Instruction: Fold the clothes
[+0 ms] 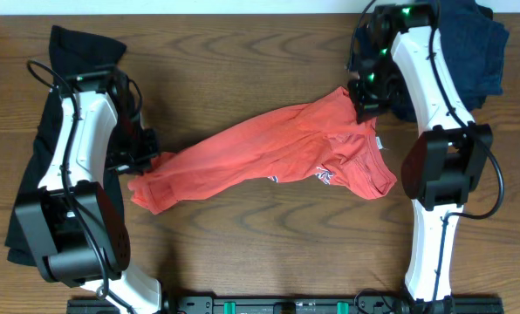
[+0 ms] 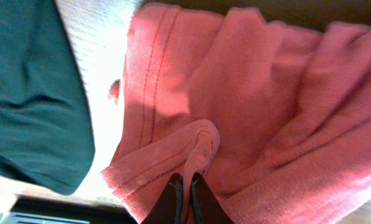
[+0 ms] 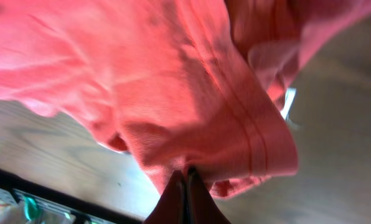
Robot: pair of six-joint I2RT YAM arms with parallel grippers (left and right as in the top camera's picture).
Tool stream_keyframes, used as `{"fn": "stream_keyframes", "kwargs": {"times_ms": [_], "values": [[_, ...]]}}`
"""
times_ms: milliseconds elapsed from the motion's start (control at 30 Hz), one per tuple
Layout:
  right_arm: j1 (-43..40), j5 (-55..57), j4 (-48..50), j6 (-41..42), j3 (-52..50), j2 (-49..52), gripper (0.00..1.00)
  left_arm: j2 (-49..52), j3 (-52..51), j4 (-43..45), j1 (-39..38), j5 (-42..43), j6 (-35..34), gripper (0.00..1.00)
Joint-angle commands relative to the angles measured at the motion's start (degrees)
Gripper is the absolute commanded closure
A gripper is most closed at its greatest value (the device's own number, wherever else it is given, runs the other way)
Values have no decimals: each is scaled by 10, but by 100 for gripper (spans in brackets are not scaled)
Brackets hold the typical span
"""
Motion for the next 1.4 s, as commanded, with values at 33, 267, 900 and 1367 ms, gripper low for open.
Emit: {"fn": "stream_keyframes", "kwargs": {"times_ms": [33,267,900,1367], "values": [[-4,66,-2,32,-70,-44,98,-4,-49,19,1,-13,3,94],[-22,129,31,86,-176,-72,99,-4,-95,73,1,-13,3,94],[-25,66,156,46,-209,-130,73,-19,-64,132,3,-7,-29,14],[-6,-37,248,-26,-204,-197,42,-30,-163,180,3,68,17,14]]}}
